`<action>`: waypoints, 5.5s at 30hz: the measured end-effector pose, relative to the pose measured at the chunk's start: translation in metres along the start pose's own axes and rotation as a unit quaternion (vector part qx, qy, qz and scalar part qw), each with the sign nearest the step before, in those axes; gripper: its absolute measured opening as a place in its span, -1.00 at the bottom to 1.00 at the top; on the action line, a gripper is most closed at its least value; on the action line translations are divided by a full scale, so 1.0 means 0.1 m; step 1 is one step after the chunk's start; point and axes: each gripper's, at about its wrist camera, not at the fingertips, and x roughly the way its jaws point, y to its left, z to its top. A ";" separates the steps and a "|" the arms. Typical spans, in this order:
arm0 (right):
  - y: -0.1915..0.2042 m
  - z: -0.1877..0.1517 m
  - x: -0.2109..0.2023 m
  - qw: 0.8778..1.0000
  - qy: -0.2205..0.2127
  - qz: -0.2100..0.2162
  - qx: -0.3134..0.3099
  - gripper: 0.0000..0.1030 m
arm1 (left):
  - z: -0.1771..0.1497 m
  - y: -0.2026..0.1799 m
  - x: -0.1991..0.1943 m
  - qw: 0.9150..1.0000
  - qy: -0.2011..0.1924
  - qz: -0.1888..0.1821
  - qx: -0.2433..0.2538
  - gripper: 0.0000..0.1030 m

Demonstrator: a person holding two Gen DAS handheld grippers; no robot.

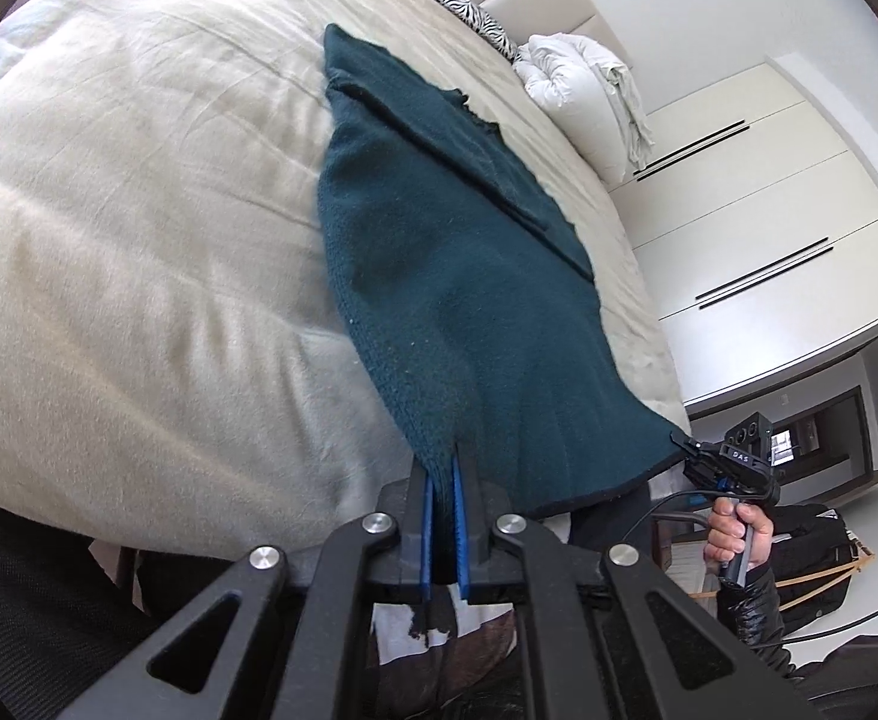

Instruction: Fold small clothes

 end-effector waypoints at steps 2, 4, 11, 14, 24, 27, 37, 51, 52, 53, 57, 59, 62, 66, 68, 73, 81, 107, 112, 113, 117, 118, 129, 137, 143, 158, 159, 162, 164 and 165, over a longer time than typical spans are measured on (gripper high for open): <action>0.11 0.10 -0.07 0.999 -0.023 0.027 -0.001 -0.90 | 0.08 -0.06 -0.09 1.000 -0.017 -0.022 0.001 -0.88; 0.22 0.22 -0.12 0.998 -0.045 0.055 0.001 -0.90 | 0.16 -0.11 -0.17 0.999 -0.033 -0.041 -0.004 -0.88; 0.54 0.66 -0.15 0.988 -0.106 0.114 0.004 -0.90 | 0.47 -0.14 -0.26 0.988 -0.086 -0.121 -0.048 -0.88; 0.60 0.86 -0.11 0.984 -0.123 0.124 0.012 -0.90 | 0.66 -0.17 -0.26 0.984 -0.103 -0.135 -0.056 -0.88; 0.65 1.63 0.08 0.976 -0.176 0.126 0.028 -0.90 | 1.48 -0.21 -0.16 0.974 -0.149 -0.156 -0.065 -0.88; 0.69 1.86 0.19 0.975 -0.185 0.119 0.027 -0.90 | 1.75 -0.19 -0.05 0.972 -0.155 -0.160 -0.073 -0.88; 0.82 2.59 0.81 0.979 -0.189 0.068 0.020 -0.90 | 2.56 0.08 0.42 0.970 -0.162 -0.145 -0.105 -0.88; 0.71 3.54 1.99 0.986 -0.163 0.001 0.027 -0.90 | 3.36 0.51 1.13 0.976 -0.148 -0.091 -0.128 -0.88; 0.67 3.60 2.08 0.987 -0.160 -0.004 0.031 -0.90 | 3.39 0.54 1.18 0.977 -0.147 -0.086 -0.128 -0.88; 0.64 3.67 2.17 0.987 -0.155 -0.007 0.036 -0.90 | 3.42 0.57 1.24 0.978 -0.145 -0.080 -0.129 -0.88; 0.44 3.87 2.53 0.989 -0.132 -0.032 0.055 -0.87 | 3.53 0.72 1.50 0.981 -0.127 -0.043 -0.140 -0.86; 0.35 3.91 2.67 0.990 -0.122 -0.045 0.062 -0.87 | 3.56 0.80 1.61 0.981 -0.116 -0.033 -0.153 -0.69; 0.31 3.87 2.75 0.989 -0.127 -0.048 0.058 -0.86 | 3.57 0.80 1.66 0.980 -0.120 -0.037 -0.152 -0.37; 0.31 3.90 2.81 0.989 -0.127 -0.049 0.057 -0.82 | 3.56 0.77 1.64 0.978 -0.128 -0.040 -0.161 0.24; 0.33 3.90 2.80 0.990 -0.125 -0.048 0.053 -0.77 | 3.53 0.79 1.57 0.976 -0.131 -0.036 -0.169 0.32; 0.54 3.76 2.51 0.985 -0.152 -0.070 0.042 -0.25 | 3.40 0.62 1.42 0.978 -0.144 -0.027 -0.151 0.35; 0.82 3.43 2.09 0.982 -0.161 -0.099 -0.018 -0.01 | 3.03 0.16 1.27 0.985 -0.160 0.013 -0.061 0.35; 0.42 2.08 1.41 0.975 -0.133 -0.150 -0.094 -0.04 | 1.91 0.17 1.13 0.973 -0.165 0.158 0.035 0.18; 0.47 2.06 1.39 0.975 -0.130 -0.151 -0.102 -0.04 | 1.87 0.11 1.15 0.971 -0.165 0.160 0.058 0.16; 0.46 2.05 1.39 0.975 -0.129 -0.152 -0.101 -0.04 | 1.86 0.10 1.18 0.971 -0.161 0.162 0.064 0.03; 0.45 2.04 1.38 0.974 -0.128 -0.154 -0.101 -0.05 | 1.83 0.06 1.25 0.971 -0.152 0.171 0.077 -0.19; 0.45 2.03 1.37 0.974 -0.129 -0.155 -0.103 -0.05 | 1.83 0.07 1.27 0.970 -0.148 0.174 0.078 -0.22; 0.41 1.98 1.36 0.970 -0.119 -0.173 -0.122 -0.33 | 1.79 0.09 1.29 0.966 -0.149 0.193 0.085 -0.77; 0.46 1.98 1.36 0.961 -0.124 -0.205 -0.142 -0.89 | 1.79 0.09 1.28 0.963 -0.154 0.203 0.087 -0.86; 0.50 1.91 1.25 0.961 -0.142 -0.196 -0.134 -0.91 | 1.76 0.05 1.23 0.961 -0.162 0.206 0.093 -0.87; 0.28 1.74 1.14 0.967 -0.143 -0.184 -0.099 -0.91 | 1.68 0.14 1.20 0.964 -0.152 0.200 0.086 -0.87; 0.25 1.74 1.14 0.968 -0.143 -0.184 -0.095 -0.91 | 1.67 0.16 1.20 0.965 -0.149 0.200 0.085 -0.87; 0.18 1.77 1.18 0.970 -0.139 -0.180 -0.085 -0.91 | 1.67 0.23 1.21 0.967 -0.142 0.196 0.076 -0.87; 0.16 1.78 1.22 0.970 -0.137 -0.180 -0.083 -0.91 | 1.67 0.28 1.21 0.969 -0.139 0.193 0.069 -0.87; 0.15 1.78 1.24 0.971 -0.134 -0.178 -0.083 -0.91 | 1.67 0.28 1.21 0.969 -0.139 0.192 0.068 -0.87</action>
